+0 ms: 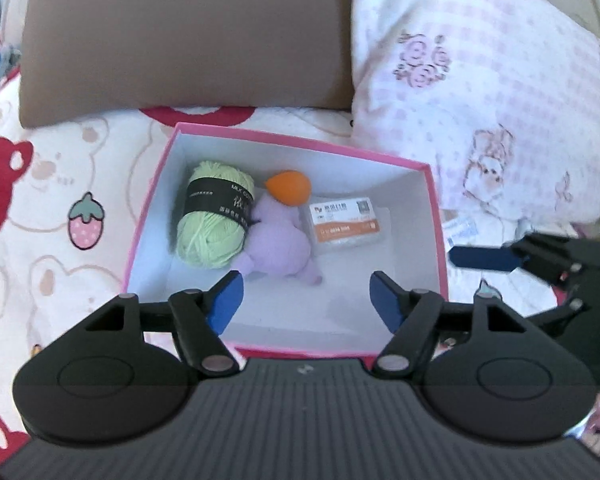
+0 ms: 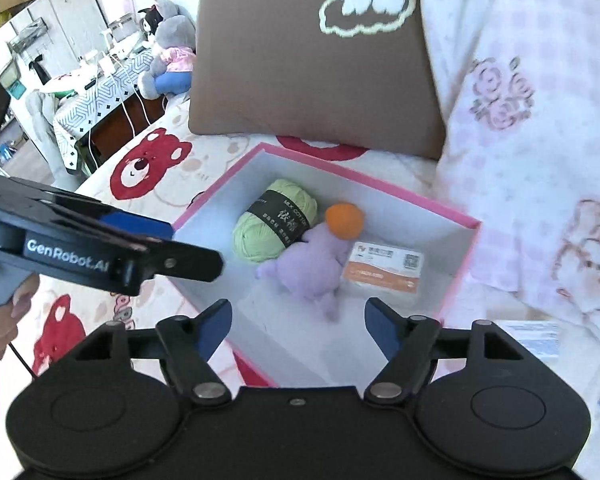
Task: Organize objects
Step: 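Open the left gripper and withdraw it from the pink box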
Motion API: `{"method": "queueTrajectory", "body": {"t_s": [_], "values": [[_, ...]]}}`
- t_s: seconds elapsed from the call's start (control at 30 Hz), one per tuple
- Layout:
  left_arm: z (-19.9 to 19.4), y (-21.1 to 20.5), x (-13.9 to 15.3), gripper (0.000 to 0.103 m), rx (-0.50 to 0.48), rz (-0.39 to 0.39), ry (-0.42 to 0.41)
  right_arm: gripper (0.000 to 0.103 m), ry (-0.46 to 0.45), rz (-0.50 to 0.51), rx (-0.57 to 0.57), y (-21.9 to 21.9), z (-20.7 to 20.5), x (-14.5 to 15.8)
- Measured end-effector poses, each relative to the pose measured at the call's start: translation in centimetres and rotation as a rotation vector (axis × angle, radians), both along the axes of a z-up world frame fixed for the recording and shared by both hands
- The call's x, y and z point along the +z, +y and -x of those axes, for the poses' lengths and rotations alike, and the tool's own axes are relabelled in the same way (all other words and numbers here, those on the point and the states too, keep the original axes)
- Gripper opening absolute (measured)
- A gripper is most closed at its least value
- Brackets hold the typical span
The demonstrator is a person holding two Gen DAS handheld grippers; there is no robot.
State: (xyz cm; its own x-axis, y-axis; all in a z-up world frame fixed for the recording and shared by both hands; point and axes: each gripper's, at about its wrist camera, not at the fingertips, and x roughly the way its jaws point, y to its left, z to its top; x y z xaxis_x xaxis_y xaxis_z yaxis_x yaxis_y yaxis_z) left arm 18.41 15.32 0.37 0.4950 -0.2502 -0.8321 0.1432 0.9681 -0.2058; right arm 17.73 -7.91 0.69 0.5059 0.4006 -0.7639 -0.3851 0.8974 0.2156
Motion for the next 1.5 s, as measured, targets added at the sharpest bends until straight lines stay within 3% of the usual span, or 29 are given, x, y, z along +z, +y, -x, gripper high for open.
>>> {"method": "queueTrajectory", "body": {"t_s": [0.23,0.4,0.53,0.73,0.87,1.17,1.5], "values": [[3.6,-1.0,1.5,0.07,-0.036,-0.027,0.007,0.084,-0.013,0.019,-0.046,-1.4,4.3,2.3],[6.5,-1.1,3.0,0.08,-0.071,-0.044,-0.016,0.084,-0.034,0.027,-0.076,-1.7,7.6,3.8],[8.6,-1.3,3.5,0.081,-0.103,-0.045,0.006,0.084,-0.021,0.008,-0.091,-2.0,9.9,5.0],[11.8,-1.2,4.3,0.085,-0.141,-0.027,0.01,0.084,-0.043,0.058,-0.133,-2.5,13.3,6.1],[13.7,-1.5,4.5,0.086,-0.137,-0.019,0.016,0.091,-0.001,0.079,-0.164,-2.6,15.0,6.0],[17.0,-4.4,5.1,0.086,-0.241,0.016,0.064,0.091,-0.002,0.11,-0.167,-3.5,18.6,5.9],[17.1,-8.6,3.5,0.086,-0.311,-0.014,0.109,0.091,0.004,0.111,-0.244,-8.5,21.9,4.7]]}}
